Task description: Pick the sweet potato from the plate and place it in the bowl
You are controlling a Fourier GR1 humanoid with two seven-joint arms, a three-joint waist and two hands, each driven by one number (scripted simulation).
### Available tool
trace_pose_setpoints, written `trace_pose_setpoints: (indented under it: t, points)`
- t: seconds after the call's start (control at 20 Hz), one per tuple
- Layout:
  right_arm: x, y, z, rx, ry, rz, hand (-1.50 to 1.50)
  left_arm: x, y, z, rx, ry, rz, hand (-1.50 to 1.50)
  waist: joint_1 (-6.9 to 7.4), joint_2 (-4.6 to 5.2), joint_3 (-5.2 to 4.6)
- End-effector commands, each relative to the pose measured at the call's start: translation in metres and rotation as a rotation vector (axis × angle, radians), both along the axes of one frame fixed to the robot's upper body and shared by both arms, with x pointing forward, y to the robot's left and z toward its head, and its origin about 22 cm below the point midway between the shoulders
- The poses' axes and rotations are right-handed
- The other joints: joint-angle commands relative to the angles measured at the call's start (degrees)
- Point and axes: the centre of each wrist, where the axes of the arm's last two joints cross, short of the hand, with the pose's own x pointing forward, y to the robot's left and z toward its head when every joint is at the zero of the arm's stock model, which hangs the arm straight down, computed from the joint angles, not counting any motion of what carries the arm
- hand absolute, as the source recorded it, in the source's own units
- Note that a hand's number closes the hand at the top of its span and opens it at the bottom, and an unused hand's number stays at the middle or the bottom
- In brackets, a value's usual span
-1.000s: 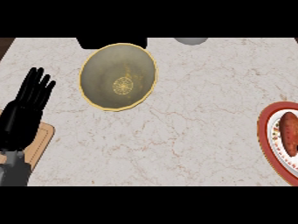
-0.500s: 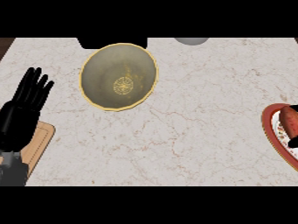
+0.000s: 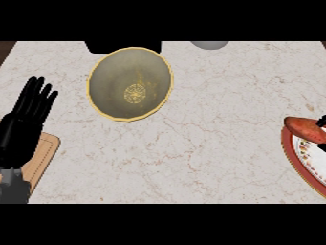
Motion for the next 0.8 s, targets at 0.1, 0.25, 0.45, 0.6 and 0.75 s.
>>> trace_pose_setpoints:
  t: [0.1,0.25,0.45,0.6,0.75]
  points:
    - [0.005,0.015,0.006,-0.039,-0.017,0.095,1.50,0.015,0.001,0.011,-0.007,-0.013,0.008,0.00,-0.43,0.08,0.30]
    - [0.034,0.145,-0.010,-0.004,-0.166,0.346,1.50,0.012,0.003,0.011,0.016,0.007,-0.026,0.00,0.83,-0.34,0.12]
    - [0.039,0.295,0.030,0.028,-0.371,0.706,1.50,0.016,-0.020,0.008,0.016,0.003,-0.114,0.00,8.98,-0.52,-0.24]
    - [0.008,0.394,0.044,0.002,-0.469,0.800,1.50,0.022,-0.023,0.007,0.004,0.007,-0.113,0.00,7.03,-0.44,-0.18]
    - [-0.009,0.425,0.063,-0.087,-0.577,0.759,1.50,0.024,-0.024,0.005,0.009,0.015,-0.104,0.00,6.49,-0.31,0.02]
